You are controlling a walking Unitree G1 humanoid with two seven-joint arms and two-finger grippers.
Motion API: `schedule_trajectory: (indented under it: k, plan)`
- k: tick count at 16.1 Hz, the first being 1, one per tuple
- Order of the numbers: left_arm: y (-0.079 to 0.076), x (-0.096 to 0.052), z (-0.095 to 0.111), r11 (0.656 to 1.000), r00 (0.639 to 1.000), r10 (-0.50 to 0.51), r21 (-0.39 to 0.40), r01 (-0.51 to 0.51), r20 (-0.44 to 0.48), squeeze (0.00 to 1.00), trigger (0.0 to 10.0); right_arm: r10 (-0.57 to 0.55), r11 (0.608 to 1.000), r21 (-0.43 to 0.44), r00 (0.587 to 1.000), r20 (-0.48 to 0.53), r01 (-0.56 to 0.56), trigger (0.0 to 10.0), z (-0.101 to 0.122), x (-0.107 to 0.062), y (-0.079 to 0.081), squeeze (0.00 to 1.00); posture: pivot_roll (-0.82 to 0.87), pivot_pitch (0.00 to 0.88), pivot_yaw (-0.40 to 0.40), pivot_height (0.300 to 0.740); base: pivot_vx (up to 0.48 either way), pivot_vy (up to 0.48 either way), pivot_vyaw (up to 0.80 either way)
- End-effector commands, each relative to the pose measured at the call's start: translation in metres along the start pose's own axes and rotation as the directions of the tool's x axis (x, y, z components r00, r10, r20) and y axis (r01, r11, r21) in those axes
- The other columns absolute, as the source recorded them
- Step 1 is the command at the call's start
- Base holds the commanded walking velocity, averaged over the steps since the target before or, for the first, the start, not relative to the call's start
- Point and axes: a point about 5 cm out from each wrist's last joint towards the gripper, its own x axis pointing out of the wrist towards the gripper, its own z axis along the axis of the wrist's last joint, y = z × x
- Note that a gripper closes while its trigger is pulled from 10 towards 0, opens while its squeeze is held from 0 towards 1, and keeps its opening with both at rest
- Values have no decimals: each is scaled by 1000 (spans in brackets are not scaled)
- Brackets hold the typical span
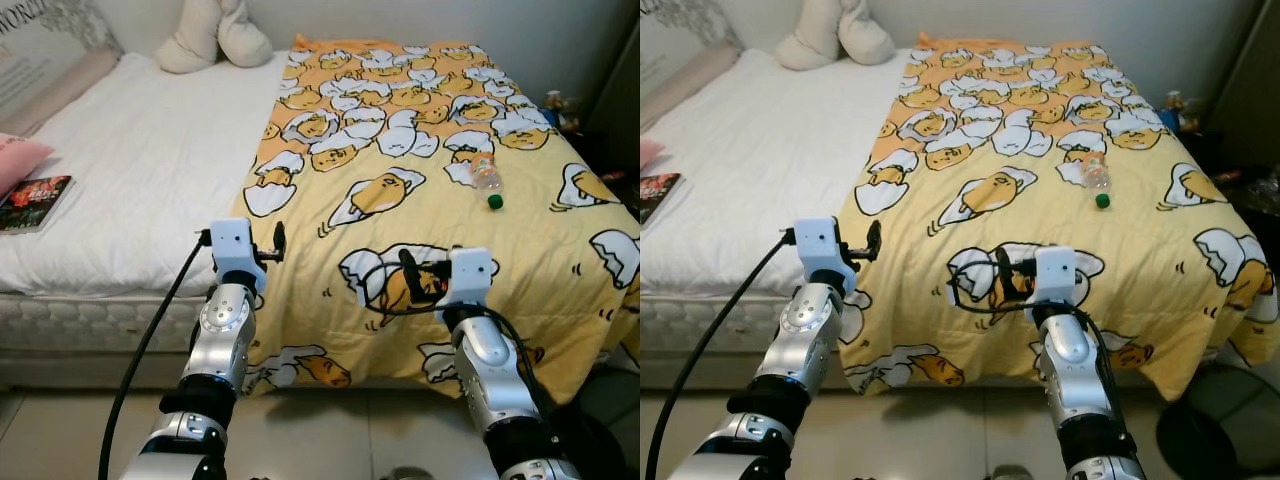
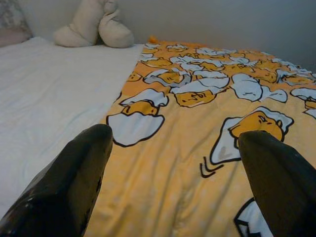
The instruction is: Clean up the room
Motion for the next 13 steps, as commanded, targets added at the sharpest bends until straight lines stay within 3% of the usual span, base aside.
schedule_trajectory:
  k: [1,13]
  plan:
    - [-4,3,2,1000,1000,-20,7,20,0,0,10000,-13,1000,-4,1000,14,13,10000,4,1,-3,0,-203,0,90,740,0,-450,0]
    - [-17,7,4,999,999,-44,-2,44,1,0,10000,-22,1000,3,1000,4,22,10000,0,0,-2,0,-202,0,102,740,0,-449,0]
